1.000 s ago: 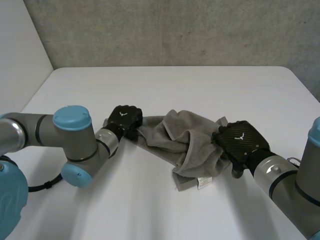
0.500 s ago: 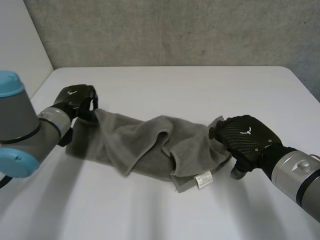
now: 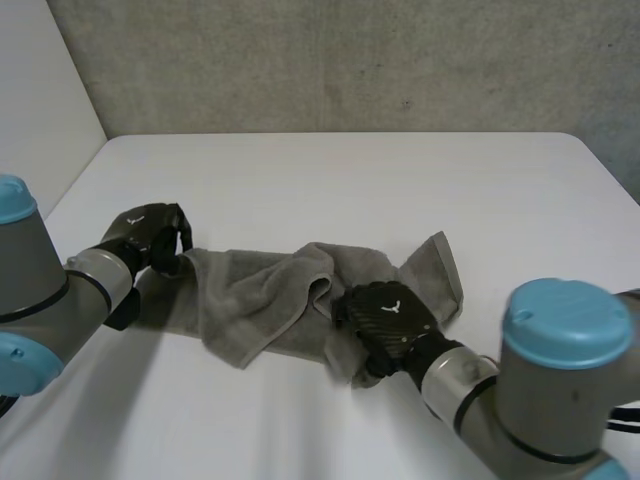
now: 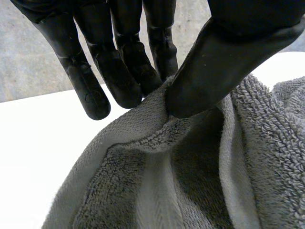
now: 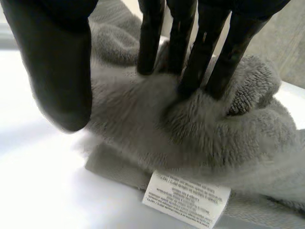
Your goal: Fold the towel.
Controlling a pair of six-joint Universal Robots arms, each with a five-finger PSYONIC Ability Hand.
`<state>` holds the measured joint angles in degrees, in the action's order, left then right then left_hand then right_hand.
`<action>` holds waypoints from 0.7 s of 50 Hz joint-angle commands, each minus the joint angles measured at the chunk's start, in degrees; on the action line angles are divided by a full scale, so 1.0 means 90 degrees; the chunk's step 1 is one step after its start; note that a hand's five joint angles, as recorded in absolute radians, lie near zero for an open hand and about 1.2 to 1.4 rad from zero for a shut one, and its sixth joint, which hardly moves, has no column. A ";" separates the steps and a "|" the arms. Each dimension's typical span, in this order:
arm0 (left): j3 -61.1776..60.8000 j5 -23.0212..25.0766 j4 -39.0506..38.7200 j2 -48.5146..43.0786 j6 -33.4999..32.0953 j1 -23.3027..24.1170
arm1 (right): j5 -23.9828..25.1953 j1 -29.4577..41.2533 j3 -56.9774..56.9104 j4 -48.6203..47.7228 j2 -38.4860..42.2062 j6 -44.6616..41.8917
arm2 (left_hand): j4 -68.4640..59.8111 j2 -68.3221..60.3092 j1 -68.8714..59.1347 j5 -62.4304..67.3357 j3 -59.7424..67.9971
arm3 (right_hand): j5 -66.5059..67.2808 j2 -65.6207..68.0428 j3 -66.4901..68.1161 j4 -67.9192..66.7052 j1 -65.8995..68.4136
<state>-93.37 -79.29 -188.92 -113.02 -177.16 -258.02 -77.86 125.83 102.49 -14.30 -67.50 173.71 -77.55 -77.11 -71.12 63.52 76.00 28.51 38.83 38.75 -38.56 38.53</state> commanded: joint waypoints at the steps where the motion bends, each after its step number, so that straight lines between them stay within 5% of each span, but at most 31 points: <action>1: -0.0065 0.0040 0.0064 0.0117 -0.0013 0.0026 | -0.0597 0.0081 -0.0255 -0.0217 0.0352 -0.0444 | -0.0272 -0.0321 -0.0987 0.0720 0.0444 | 0.4610 0.4574 0.4584 -0.4604 0.4608; 9: 0.0023 0.0528 0.0415 0.1103 0.0231 -0.0082 | -0.0470 -0.0427 -0.0401 0.0134 -0.1347 -0.0512 | -0.0272 -0.0321 -0.0987 0.0720 0.0444 | 0.4610 0.4574 0.4584 -0.4605 0.4608; 11: 0.0208 0.0723 0.0639 0.1637 0.0532 -0.0188 | 0.0006 -0.1049 -0.0771 0.0950 -0.2369 -0.0590 | -0.0272 -0.0321 -0.0987 0.0720 0.0444 | 0.4610 0.4574 0.4584 -0.4605 0.4608; 17: 0.0668 0.0987 0.0894 0.2441 0.1159 -0.0453 | 0.1276 -0.2084 -0.2214 0.2630 -0.2997 -0.0590 | -0.0272 -0.0321 -0.0987 0.0720 0.0444 | 0.4610 0.4574 0.4584 -0.4605 0.4608; 24: 0.1565 0.1260 0.1303 0.2929 0.1940 -0.0716 | 0.1922 -0.2896 -0.3397 0.3882 -0.2852 -0.0668 | -0.0272 -0.0321 -0.0987 0.0720 0.0444 | 0.4610 0.4574 0.4584 -0.4605 0.4608; 30: 0.1771 0.1261 0.1499 0.2636 0.1989 -0.0804 | 0.1826 -0.2888 -0.4121 0.4556 -0.1722 -0.1544 | -0.0272 -0.0321 -0.0987 0.0720 0.0444 | 0.4610 0.4574 0.4584 -0.4605 0.4608; 35: 0.1898 0.1212 0.1646 0.1321 0.1901 -0.0756 | 0.1339 -0.2411 -0.4657 0.5094 -0.0745 -0.2725 | -0.0272 -0.0321 -0.0987 0.0720 0.0444 | 0.4610 0.4574 0.4584 -0.4605 0.4608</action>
<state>-77.23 -67.91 -175.19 -91.00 -159.15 -265.22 -61.10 99.66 65.71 26.68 -84.65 160.67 -77.55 -77.25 -71.19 64.34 76.00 66.26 76.32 77.06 -76.61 75.05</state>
